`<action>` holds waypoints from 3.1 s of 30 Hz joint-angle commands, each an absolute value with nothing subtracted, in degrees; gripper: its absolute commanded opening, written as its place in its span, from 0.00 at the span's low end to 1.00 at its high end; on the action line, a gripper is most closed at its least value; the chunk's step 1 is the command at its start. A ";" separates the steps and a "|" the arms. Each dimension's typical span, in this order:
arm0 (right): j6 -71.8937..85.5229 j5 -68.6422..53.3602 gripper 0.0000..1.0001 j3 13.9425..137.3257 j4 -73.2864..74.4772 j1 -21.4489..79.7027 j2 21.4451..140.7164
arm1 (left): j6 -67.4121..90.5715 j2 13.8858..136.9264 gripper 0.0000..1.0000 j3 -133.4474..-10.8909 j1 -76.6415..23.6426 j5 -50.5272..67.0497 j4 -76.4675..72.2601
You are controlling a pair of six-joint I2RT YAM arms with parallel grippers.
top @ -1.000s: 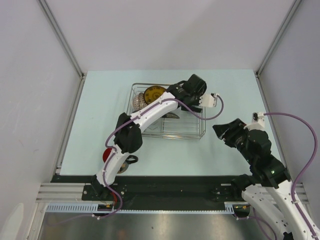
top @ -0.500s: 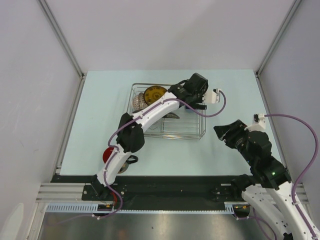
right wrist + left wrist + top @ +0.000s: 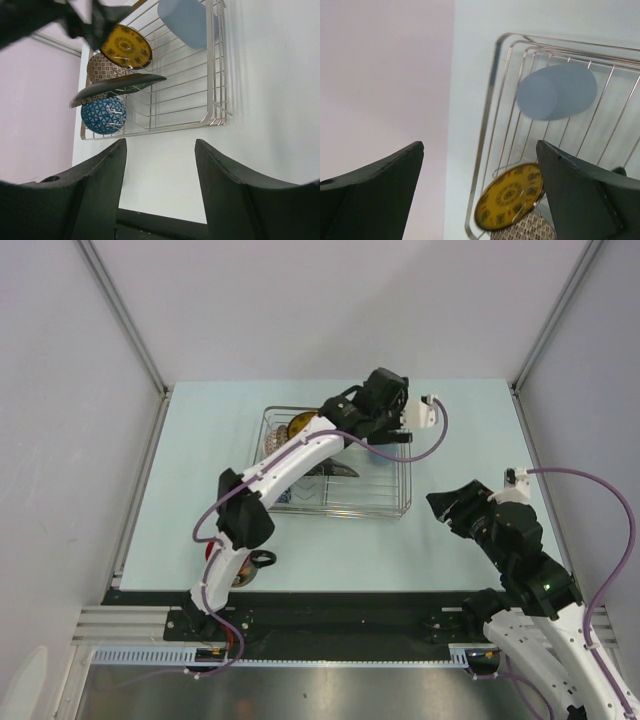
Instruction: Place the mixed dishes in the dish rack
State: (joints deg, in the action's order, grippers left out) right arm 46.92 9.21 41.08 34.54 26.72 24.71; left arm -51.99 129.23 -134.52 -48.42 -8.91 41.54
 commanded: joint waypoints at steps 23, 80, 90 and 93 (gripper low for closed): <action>19.17 18.02 0.62 83.65 21.52 73.65 93.13 | -27.51 43.18 1.00 -68.21 -15.92 7.37 53.17; 4.92 3.16 0.12 113.29 26.89 71.81 130.70 | -27.07 50.71 1.00 -65.82 38.41 42.27 48.86; 7.99 5.18 0.00 111.36 30.59 70.76 118.33 | -21.71 55.80 1.00 -81.11 36.75 58.00 54.05; 10.19 5.71 0.00 107.77 31.72 69.96 110.17 | -17.86 56.25 1.00 -85.77 34.99 62.64 53.44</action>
